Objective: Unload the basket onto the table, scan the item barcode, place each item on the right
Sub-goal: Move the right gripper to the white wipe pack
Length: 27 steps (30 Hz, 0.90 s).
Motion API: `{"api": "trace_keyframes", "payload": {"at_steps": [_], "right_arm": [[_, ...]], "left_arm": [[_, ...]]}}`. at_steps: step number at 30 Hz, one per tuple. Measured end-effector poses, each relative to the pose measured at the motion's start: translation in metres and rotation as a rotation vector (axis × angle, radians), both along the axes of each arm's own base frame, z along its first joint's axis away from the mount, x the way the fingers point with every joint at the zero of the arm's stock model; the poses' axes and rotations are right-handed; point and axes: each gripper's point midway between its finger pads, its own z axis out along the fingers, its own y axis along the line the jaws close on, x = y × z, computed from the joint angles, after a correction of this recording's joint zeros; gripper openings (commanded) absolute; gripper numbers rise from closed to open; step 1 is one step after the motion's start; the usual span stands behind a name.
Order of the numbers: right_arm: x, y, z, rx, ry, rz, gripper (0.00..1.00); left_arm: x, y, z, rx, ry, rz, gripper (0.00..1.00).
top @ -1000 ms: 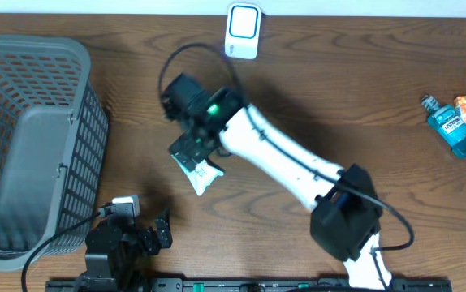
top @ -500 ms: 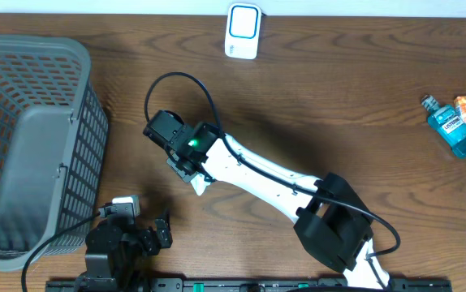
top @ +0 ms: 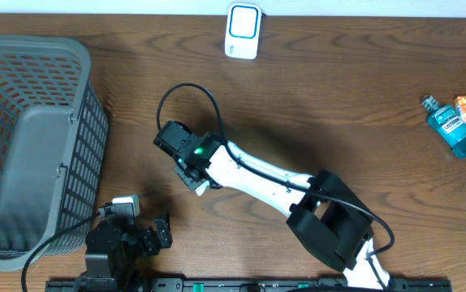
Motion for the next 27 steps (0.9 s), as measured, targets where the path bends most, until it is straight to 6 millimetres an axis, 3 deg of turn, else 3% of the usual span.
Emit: {"api": "trace_keyframes", "payload": {"at_steps": [12, 17, 22, 27], "right_arm": [[0.053, -0.063, -0.002, -0.048, 0.011, -0.169, 0.01], [0.059, -0.076, -0.003, -0.092, 0.001, -0.157, 0.01], [0.052, -0.078, 0.002, -0.130, -0.002, -0.073, 0.31], [0.037, -0.058, 0.028, -0.090, -0.041, 0.037, 0.41]], "left_arm": [[0.000, 0.000, 0.000, 0.000, 0.000, 0.000, 0.99], [0.000, 0.000, 0.000, 0.000, 0.000, 0.000, 0.99], [0.000, 0.000, 0.000, 0.000, 0.000, 0.000, 0.99], [0.000, 0.000, 0.000, 0.000, 0.000, 0.000, 0.99]]}}
